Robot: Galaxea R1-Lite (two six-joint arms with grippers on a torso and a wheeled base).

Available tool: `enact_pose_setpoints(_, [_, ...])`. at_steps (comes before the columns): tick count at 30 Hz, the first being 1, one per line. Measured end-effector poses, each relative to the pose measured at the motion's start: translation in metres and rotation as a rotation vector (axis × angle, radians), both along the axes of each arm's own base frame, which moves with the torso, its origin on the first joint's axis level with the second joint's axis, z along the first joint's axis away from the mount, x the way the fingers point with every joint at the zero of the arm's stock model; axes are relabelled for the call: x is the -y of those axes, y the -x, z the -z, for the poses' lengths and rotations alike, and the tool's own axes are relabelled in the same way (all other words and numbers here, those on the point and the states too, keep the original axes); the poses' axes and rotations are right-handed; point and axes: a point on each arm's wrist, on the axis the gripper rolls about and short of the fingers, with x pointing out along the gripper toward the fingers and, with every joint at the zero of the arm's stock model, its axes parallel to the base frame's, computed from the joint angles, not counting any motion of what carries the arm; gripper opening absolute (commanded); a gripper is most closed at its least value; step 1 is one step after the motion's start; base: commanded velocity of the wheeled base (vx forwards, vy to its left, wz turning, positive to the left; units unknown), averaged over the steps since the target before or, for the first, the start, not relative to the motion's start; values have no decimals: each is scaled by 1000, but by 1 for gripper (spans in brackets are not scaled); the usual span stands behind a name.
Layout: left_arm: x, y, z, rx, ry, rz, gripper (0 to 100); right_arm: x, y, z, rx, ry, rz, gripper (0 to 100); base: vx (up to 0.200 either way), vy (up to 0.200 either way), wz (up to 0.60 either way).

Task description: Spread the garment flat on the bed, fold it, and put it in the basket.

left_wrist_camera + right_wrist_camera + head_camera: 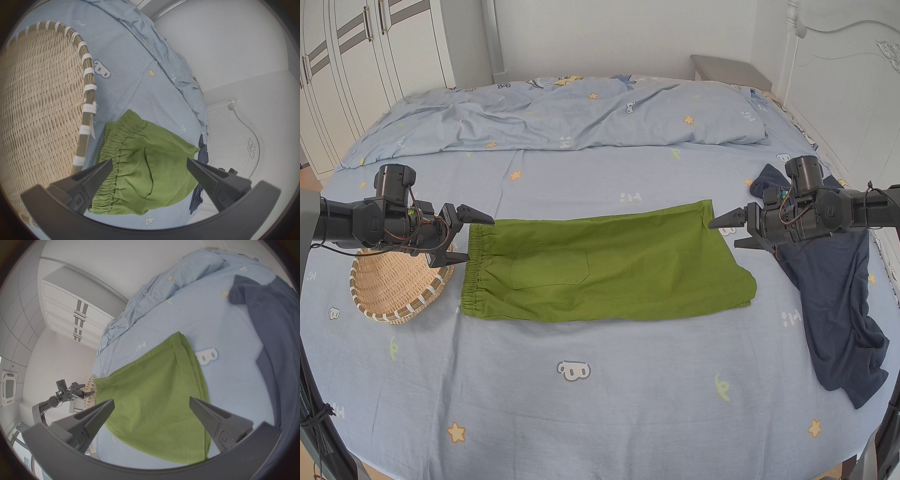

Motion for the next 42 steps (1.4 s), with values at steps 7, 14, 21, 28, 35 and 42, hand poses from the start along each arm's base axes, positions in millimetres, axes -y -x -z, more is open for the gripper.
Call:
enact_pose_setpoints(7, [7, 12, 16, 26, -45, 50, 100, 8, 34, 15, 10, -11, 17, 100, 0, 0, 0])
enact_pose_setpoints(14, [18, 17, 36, 49, -78, 90, 100, 12, 60, 2, 63, -31, 30, 100, 0, 0, 0])
enact_pose_setpoints(21, [13, 17, 41, 43, -101, 68, 100, 10, 67, -4, 76, -33, 24, 100, 0, 0, 0])
enact_pose_setpoints(28, [11, 19, 42, 47, -126, 57, 100, 9, 68, -5, 77, -33, 20, 100, 0, 0, 0])
enact_pose_setpoints(35, [11, 19, 44, 54, -145, 63, 100, 5, 69, -5, 77, -33, 8, 100, 0, 0, 0])
enact_pose_setpoints(42, [12, 20, 49, 73, -216, 85, 100, 3, 70, -4, 75, -32, 4, 100, 0, 0, 0])
